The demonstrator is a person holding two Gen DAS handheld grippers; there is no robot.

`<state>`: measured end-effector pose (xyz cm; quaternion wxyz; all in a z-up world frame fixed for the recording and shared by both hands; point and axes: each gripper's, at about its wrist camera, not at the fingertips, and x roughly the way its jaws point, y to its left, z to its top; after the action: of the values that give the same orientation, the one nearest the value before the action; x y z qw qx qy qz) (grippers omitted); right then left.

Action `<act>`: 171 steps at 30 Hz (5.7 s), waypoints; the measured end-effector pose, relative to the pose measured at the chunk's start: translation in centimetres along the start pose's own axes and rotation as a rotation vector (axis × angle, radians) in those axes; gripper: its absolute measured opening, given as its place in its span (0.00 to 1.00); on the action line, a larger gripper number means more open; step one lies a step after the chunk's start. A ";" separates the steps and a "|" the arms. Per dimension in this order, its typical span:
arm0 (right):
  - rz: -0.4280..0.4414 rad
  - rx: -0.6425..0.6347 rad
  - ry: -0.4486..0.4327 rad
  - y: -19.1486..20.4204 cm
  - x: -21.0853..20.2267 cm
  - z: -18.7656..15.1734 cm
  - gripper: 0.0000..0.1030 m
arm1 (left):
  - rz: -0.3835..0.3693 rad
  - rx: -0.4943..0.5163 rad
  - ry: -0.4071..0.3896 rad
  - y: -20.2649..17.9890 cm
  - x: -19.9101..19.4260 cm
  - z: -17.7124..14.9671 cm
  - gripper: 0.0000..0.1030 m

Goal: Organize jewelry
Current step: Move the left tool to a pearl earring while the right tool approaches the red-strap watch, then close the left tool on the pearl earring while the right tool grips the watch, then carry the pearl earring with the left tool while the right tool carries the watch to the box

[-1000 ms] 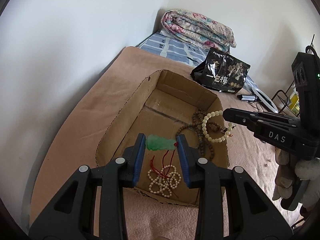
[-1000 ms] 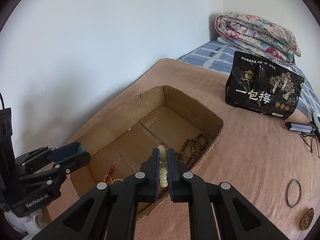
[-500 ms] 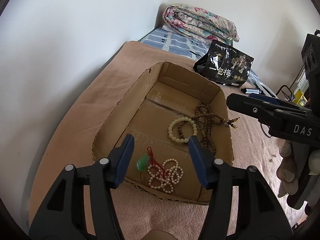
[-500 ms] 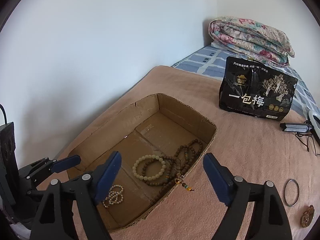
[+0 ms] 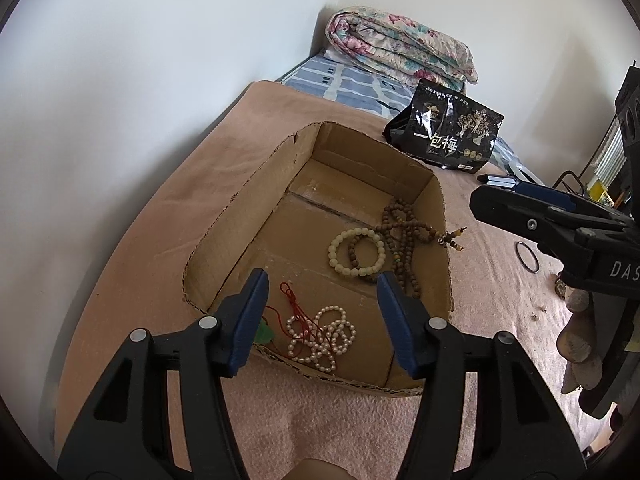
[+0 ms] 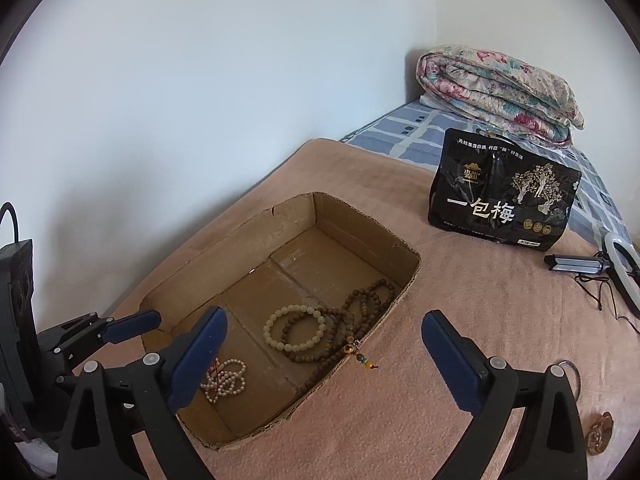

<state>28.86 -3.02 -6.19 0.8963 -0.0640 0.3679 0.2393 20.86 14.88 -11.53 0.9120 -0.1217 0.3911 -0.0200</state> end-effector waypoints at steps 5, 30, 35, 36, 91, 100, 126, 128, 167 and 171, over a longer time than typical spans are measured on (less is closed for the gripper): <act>-0.014 0.023 -0.018 -1.4 -1.6 -0.5 0.99 | -0.009 0.008 -0.009 -1.1 -0.9 -0.1 0.56; -0.281 0.155 -0.076 -16.0 -12.0 -7.2 1.00 | -0.162 0.146 0.000 -13.9 -2.0 -1.5 0.56; -0.325 0.197 -0.072 -19.2 -13.8 -9.4 1.00 | -0.201 0.182 0.022 -16.6 -1.4 -2.1 0.56; -0.333 0.207 -0.072 -19.7 -14.1 -9.7 1.00 | -0.207 0.189 0.029 -17.2 -1.2 -2.3 0.56; -0.416 0.315 0.119 -32.8 -6.4 -19.1 0.99 | -0.318 0.493 0.220 -30.4 11.3 -8.8 0.23; -0.410 0.319 0.150 -33.4 -5.2 -19.1 0.86 | -0.317 0.499 0.216 -30.3 11.5 -8.9 0.19; -0.337 0.337 0.138 -33.2 -4.9 -19.4 0.58 | -0.302 0.527 0.201 -30.2 11.6 -9.2 0.14; -0.336 0.338 0.137 -33.2 -4.9 -19.4 0.58 | -0.300 0.535 0.192 -30.3 11.5 -9.3 0.14; -0.243 0.187 0.014 -22.2 -10.6 -12.4 0.58 | -0.272 0.416 0.018 -23.8 1.9 -4.6 0.08; -0.219 0.160 0.002 -20.0 -10.6 -11.0 0.58 | -0.254 0.397 -0.001 -22.1 0.6 -4.0 0.08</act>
<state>24.87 -27.80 -8.03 0.9190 -0.0322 0.3774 0.1097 19.64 -7.40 -9.35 0.9084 0.0116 0.3606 -0.2113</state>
